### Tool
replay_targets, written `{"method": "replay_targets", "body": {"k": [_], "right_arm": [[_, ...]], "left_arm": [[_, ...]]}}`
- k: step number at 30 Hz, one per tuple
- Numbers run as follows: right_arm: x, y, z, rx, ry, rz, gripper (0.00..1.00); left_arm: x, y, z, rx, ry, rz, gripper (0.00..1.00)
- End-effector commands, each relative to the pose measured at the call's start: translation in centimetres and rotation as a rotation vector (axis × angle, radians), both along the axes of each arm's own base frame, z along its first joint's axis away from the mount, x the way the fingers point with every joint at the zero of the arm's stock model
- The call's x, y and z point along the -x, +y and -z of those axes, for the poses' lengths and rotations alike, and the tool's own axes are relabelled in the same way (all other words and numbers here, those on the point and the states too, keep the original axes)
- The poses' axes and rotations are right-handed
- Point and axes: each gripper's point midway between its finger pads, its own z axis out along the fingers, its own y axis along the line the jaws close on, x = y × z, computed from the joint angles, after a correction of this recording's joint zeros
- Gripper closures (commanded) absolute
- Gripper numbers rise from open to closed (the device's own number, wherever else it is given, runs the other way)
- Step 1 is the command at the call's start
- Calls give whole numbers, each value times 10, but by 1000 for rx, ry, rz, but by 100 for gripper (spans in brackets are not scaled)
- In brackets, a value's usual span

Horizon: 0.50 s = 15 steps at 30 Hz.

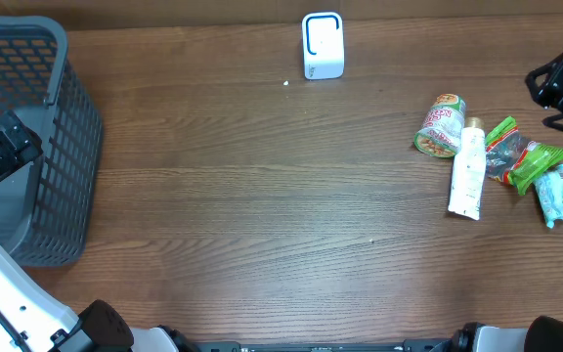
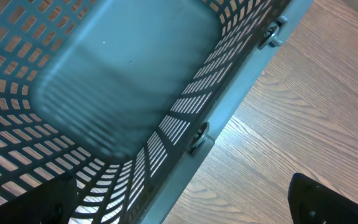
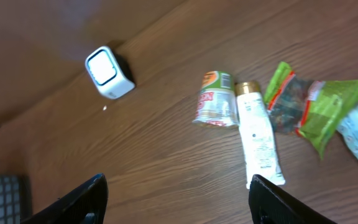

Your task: Scan the item barcode

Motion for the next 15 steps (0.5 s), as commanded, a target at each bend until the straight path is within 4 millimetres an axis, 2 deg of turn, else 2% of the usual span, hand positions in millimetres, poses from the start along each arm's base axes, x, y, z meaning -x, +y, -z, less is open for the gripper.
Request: {"method": "replay_targets", "body": {"k": [1, 5, 8, 10, 12, 15], "right_arm": [[1, 26, -14, -18, -65, -138, 26], [14, 60, -21, 2, -94, -291, 18], [35, 78, -30, 5, -112, -339, 0], [55, 85, -36, -15, -110, -334, 0], [79, 94, -38, -128, -52, -264, 0], [88, 87, -52, -74, -132, -231, 0]], "left_arm": [[0, 0, -1, -6, -2, 15, 0], [0, 0, -1, -6, -2, 15, 0], [0, 0, -1, -6, -2, 15, 0], [0, 0, -1, -6, -2, 15, 0], [0, 0, -1, -6, -2, 15, 0], [0, 0, -1, -6, -2, 15, 0]]}}
